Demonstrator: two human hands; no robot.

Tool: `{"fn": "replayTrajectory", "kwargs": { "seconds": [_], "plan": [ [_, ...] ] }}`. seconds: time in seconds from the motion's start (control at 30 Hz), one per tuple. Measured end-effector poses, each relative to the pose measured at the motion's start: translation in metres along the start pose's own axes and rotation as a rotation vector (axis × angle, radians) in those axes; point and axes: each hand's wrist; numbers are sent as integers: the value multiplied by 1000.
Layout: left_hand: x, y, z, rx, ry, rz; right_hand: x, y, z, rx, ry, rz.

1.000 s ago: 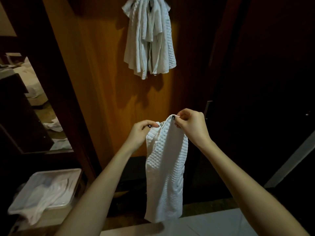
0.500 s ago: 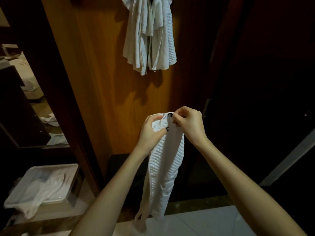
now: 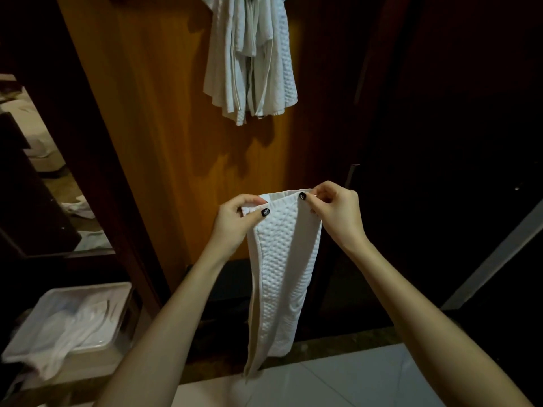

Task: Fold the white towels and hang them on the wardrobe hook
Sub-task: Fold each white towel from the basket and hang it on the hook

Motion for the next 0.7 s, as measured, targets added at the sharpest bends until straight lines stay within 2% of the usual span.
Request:
{"fn": "replayTrajectory", "kwargs": {
  "seconds": [0.1,0.23,0.37,0.53,0.6,0.7],
  "plan": [
    [5,2,-4,44,-13,10,-1,3,-7,-98,-60,-98],
    [10,2,-3,67,-11,28,-1,18,-17,-200,-190,-126],
    [12,4,1,40,16,45,0,42,-25,-276,-299,-69],
    [15,2,-3,113,-30,52,6,63,-32,-412,-389,19],
    [17,1,-9,99,-24,34,4,67,-33,-373,-427,52],
    [20,3,-21,106,-26,32,-1,67,-34,-184,-366,88]
  ]
}}
Point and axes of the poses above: each hand's wrist, its own x-axis towards the middle knuckle, its own z-axis out of the palm, y = z × x, and after that the axes turned 10 degrees about z, right-handed
